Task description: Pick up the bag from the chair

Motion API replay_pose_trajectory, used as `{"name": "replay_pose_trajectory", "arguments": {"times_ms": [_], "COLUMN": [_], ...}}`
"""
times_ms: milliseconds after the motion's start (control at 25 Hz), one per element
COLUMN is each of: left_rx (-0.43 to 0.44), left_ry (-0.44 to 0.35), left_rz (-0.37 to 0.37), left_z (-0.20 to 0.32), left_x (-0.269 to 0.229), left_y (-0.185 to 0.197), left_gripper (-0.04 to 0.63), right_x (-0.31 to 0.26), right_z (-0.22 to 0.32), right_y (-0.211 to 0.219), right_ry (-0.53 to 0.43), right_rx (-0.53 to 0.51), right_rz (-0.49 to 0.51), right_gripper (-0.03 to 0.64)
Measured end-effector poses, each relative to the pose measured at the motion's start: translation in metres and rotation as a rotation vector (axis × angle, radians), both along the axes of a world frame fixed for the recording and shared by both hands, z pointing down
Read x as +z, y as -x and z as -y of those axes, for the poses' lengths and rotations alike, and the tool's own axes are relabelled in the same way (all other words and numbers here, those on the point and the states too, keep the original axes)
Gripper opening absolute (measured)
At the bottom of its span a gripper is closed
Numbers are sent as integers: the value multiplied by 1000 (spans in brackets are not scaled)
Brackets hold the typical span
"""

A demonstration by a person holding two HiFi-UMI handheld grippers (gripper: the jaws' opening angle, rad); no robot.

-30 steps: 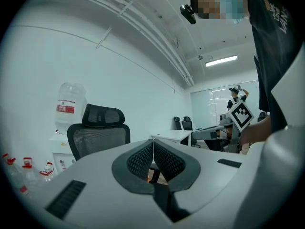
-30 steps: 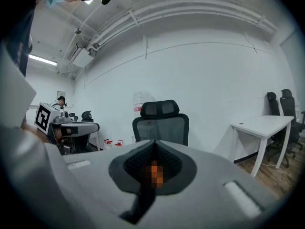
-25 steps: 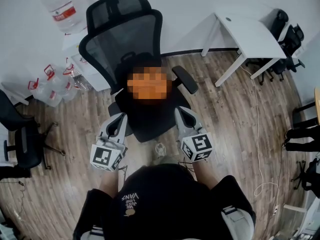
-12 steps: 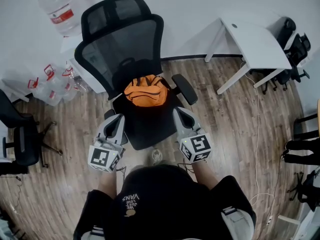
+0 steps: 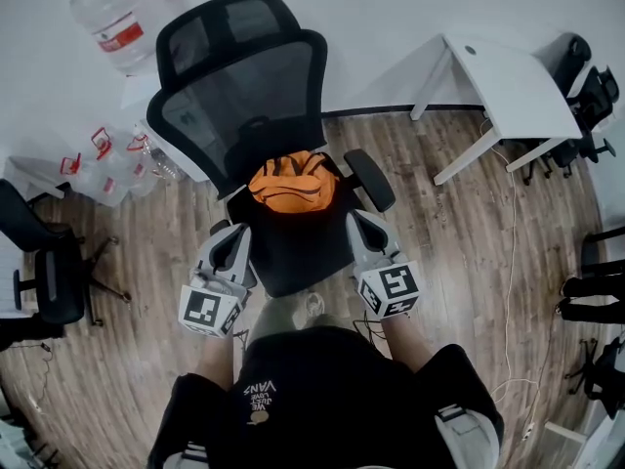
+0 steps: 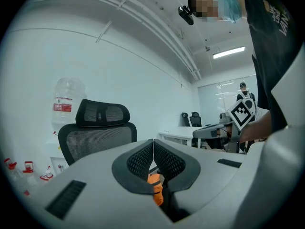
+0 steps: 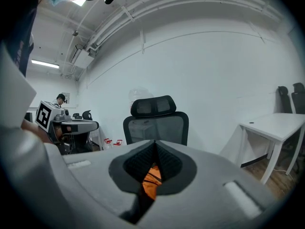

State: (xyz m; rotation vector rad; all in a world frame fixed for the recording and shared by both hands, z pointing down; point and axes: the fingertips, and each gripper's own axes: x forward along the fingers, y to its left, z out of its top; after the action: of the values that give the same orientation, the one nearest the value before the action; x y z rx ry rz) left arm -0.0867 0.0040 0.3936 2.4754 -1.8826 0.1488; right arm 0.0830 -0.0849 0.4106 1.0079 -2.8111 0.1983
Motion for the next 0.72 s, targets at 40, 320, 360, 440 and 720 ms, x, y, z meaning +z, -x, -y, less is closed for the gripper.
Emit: {"name": "replay_pose_trajectory", "arguments": {"times_ms": [40, 320, 360, 440, 720], "left_rx": [8, 74, 86, 109, 158], "left_ry": [2, 0, 2, 6, 9], "left_rz": [1, 10, 11, 15, 37], "left_z": [4, 29, 31, 38, 70], "left_x": [-1, -4, -3, -2, 8], "left_y": [2, 21, 22, 27, 50], "left_gripper": [9, 9, 9, 9, 9], "right_x": [0, 0, 1, 1, 13], "right_z": [2, 14, 15, 19, 36], "right_y": [2, 19, 20, 23, 37], "right_ry": [2, 7, 9, 12, 21], "right_rx": [7, 75, 87, 108, 170], "right_rz": [0, 20, 21, 23, 11], "right_gripper": [-2, -2, -2, -2, -2]}}
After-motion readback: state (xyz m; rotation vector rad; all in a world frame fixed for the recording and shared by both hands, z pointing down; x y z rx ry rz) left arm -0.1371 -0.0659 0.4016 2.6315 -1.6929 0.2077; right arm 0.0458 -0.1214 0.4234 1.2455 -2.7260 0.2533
